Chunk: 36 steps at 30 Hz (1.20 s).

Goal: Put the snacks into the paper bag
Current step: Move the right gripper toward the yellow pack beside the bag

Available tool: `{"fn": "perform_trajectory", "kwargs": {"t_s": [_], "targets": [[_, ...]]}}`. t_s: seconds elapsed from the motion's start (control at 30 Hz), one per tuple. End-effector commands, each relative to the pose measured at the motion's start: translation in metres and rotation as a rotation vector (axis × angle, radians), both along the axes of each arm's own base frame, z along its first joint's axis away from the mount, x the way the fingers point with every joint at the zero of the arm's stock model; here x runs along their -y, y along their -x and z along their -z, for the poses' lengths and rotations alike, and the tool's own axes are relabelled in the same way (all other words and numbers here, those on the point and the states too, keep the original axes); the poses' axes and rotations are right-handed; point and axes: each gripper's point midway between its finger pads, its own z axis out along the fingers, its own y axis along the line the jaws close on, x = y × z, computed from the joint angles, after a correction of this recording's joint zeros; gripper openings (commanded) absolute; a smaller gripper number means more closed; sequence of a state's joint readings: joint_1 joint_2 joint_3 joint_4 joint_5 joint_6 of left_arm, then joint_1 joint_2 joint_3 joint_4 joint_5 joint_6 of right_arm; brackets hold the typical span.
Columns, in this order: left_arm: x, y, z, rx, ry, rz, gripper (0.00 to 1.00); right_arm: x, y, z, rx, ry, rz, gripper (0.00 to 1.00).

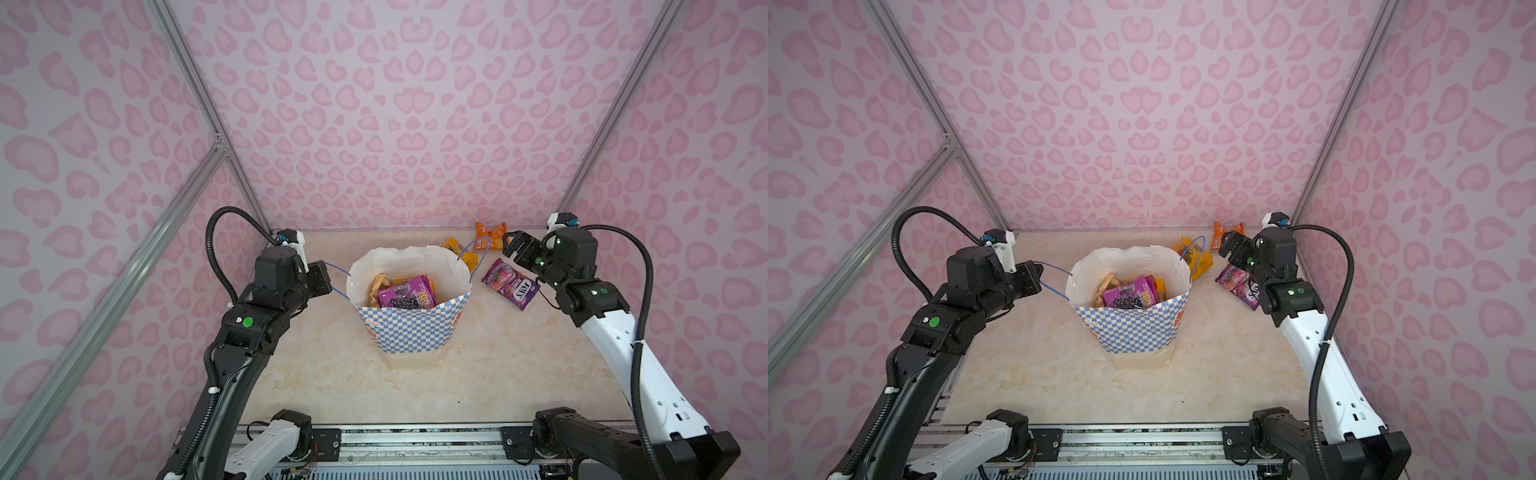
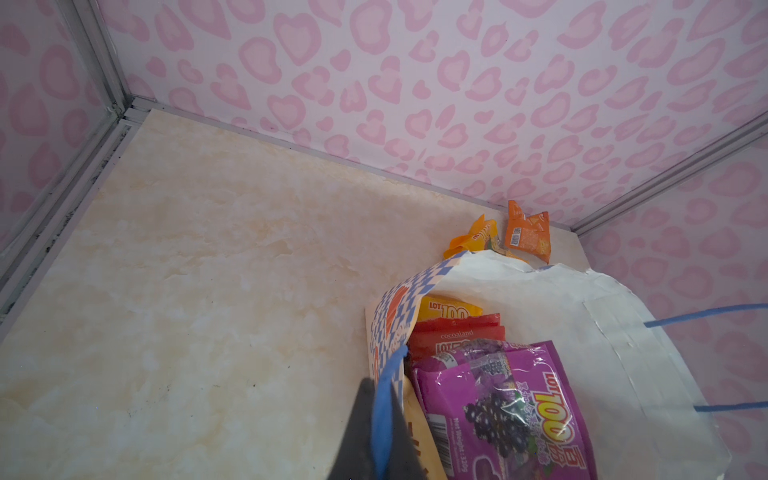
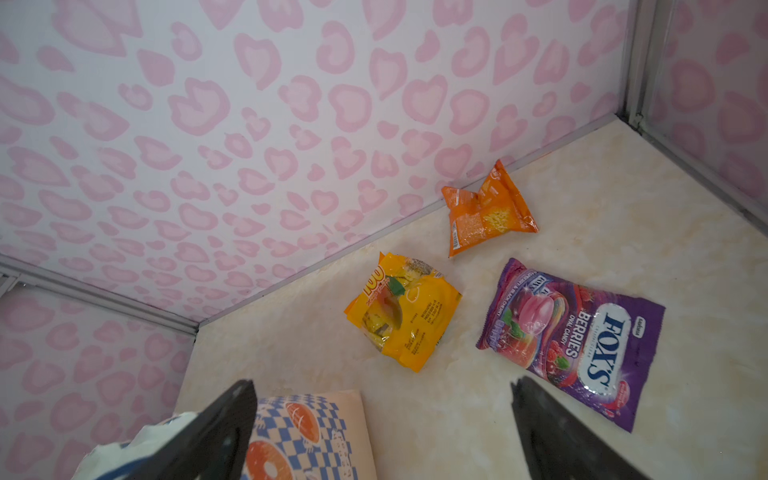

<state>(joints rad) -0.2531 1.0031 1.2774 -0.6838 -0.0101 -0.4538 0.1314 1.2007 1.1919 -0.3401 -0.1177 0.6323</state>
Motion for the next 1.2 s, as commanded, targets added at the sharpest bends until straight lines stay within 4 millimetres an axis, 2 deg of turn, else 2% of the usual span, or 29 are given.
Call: {"fn": "perform_trajectory", "kwargs": {"t_s": [0.0, 0.27, 0.47, 0.57, 0.77, 0.97, 1.03, 1.17], "targets": [[-0.005, -0.008, -0.013, 0.061, 0.008, -0.037, 0.03, -0.013, -0.032, 0.019, -0.008, -0.125, -0.034, 0.98], [-0.003, -0.011, -0.009, 0.045, 0.029, -0.021, 0.03, -0.028, -0.099, 0.136, -0.235, -0.215, -0.038, 0.98], [-0.002, -0.013, -0.007, 0.039, 0.042, -0.014, 0.04, -0.036, -0.133, 0.193, -0.338, -0.238, -0.040, 0.98], [-0.002, -0.014, -0.007, 0.035, 0.045, -0.013, 0.04, -0.041, -0.142, 0.216, -0.388, -0.261, -0.061, 0.98], [-0.004, -0.015, -0.006, 0.035, 0.055, -0.017, 0.04, -0.045, -0.151, 0.250, -0.446, -0.288, -0.060, 0.98], [-0.004, -0.016, -0.006, 0.032, 0.070, -0.010, 0.04, -0.046, -0.151, 0.270, -0.481, -0.309, -0.048, 0.96], [-0.004, -0.016, -0.005, 0.030, 0.071, -0.011, 0.04, -0.045, -0.150, 0.276, -0.489, -0.312, -0.040, 0.94], [-0.004, -0.017, -0.005, 0.027, 0.085, -0.005, 0.04, -0.049, -0.152, 0.285, -0.489, -0.341, -0.050, 0.83]]}}
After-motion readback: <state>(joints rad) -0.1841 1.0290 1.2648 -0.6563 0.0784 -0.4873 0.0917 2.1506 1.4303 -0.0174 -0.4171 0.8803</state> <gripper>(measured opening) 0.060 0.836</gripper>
